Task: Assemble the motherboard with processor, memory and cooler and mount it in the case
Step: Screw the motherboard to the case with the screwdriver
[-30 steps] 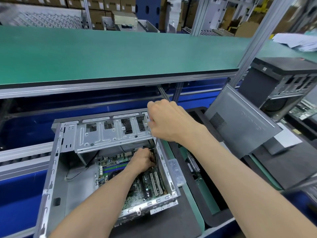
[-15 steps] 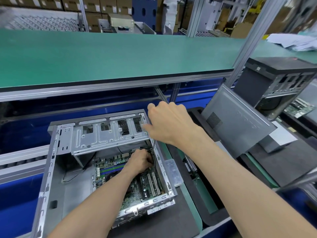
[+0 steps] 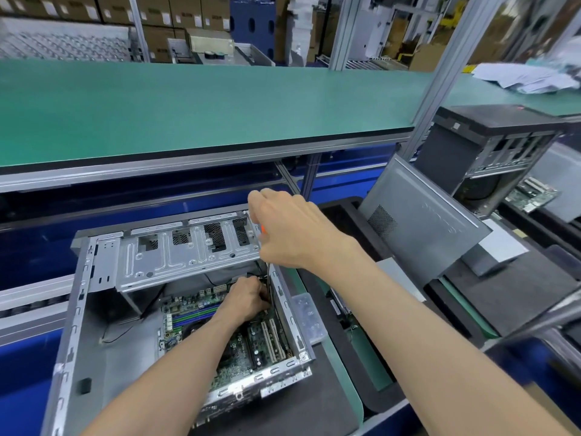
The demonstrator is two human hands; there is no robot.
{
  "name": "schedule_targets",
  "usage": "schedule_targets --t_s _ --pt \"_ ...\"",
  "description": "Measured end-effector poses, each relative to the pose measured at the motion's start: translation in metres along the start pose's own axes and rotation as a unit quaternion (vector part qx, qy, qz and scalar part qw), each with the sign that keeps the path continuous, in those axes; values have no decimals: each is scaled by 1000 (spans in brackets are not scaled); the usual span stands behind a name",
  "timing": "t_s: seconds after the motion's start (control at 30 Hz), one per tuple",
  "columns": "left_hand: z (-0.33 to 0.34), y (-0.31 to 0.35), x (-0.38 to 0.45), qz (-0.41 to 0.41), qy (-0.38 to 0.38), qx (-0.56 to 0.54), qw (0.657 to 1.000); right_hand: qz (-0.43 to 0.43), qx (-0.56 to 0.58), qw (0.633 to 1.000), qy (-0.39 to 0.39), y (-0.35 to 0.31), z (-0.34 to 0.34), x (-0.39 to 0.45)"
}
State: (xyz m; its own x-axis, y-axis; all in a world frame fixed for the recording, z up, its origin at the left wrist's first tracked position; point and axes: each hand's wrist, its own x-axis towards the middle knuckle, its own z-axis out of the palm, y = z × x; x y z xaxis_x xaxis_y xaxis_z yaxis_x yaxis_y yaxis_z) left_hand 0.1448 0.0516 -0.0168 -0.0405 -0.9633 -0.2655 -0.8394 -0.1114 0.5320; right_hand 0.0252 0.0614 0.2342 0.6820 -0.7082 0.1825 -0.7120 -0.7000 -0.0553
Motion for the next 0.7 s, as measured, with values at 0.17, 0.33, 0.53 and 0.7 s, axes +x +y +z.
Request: schedule_targets --t_s 0.17,0.33,0.53,0.7 --pt "1 -2 4 10 0 7 1000 26 -68 997 38 -3 5 0" --pt "3 -2 5 11 2 14 1000 13 -43 999 25 -4 4 1" --pt "3 -2 4 27 9 17 999 7 -20 1000 3 -3 -1 1" --pt "4 -3 6 25 12 16 999 28 -67 997 22 -5 3 3"
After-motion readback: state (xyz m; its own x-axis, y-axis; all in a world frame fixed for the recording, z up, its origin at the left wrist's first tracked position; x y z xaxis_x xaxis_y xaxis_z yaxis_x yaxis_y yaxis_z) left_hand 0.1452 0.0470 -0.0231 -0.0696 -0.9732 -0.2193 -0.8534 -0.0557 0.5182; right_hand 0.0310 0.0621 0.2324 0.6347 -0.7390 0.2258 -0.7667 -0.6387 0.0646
